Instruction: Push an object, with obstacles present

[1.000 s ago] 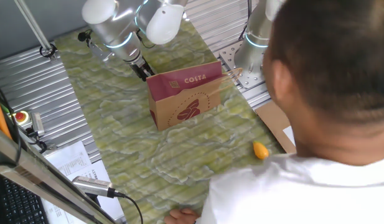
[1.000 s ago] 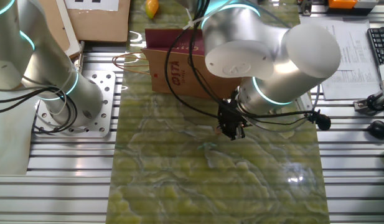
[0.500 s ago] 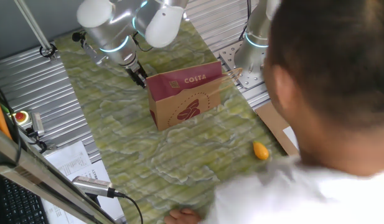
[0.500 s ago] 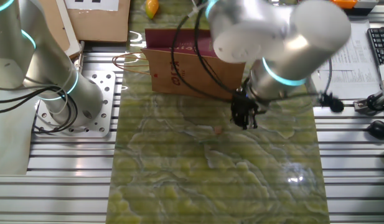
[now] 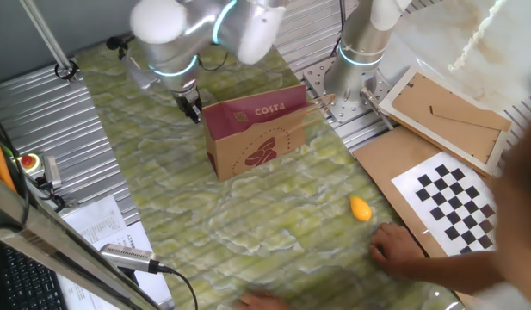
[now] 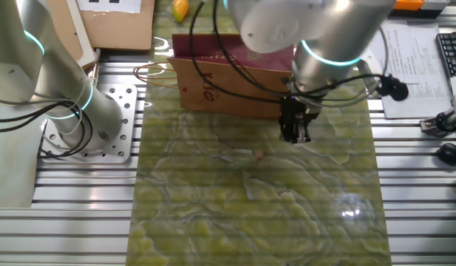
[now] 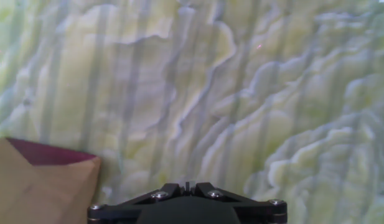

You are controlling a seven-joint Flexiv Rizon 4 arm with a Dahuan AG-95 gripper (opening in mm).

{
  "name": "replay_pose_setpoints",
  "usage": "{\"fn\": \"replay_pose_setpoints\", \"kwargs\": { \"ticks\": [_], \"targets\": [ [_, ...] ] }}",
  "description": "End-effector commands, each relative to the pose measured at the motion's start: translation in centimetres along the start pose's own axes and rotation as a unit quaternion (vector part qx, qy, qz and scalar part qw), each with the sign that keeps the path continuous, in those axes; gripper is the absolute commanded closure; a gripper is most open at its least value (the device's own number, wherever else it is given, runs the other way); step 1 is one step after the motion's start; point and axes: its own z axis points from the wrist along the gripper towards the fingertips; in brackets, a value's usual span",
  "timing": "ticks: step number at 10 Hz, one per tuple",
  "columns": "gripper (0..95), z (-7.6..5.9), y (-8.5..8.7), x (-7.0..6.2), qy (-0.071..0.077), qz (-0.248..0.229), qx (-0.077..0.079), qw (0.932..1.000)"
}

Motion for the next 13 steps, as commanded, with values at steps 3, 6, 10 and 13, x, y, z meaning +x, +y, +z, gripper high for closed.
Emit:
{"fn": "replay_pose_setpoints", "kwargs": {
  "ticks": [3, 6, 10, 13],
  "targets": [
    [95.0, -0.81, -0.21, 0.90, -0.077, 0.001, -0.028, 0.9966],
    [95.0, -0.92, -0.11, 0.70, -0.084, -0.010, -0.044, 0.9954],
    [95.0, -0.88, 0.00, 0.43, -0.032, -0.020, -0.061, 0.9975],
    [95.0, -0.79, 0.07, 0.29, -0.020, -0.023, -0.075, 0.9967]
  ]
}}
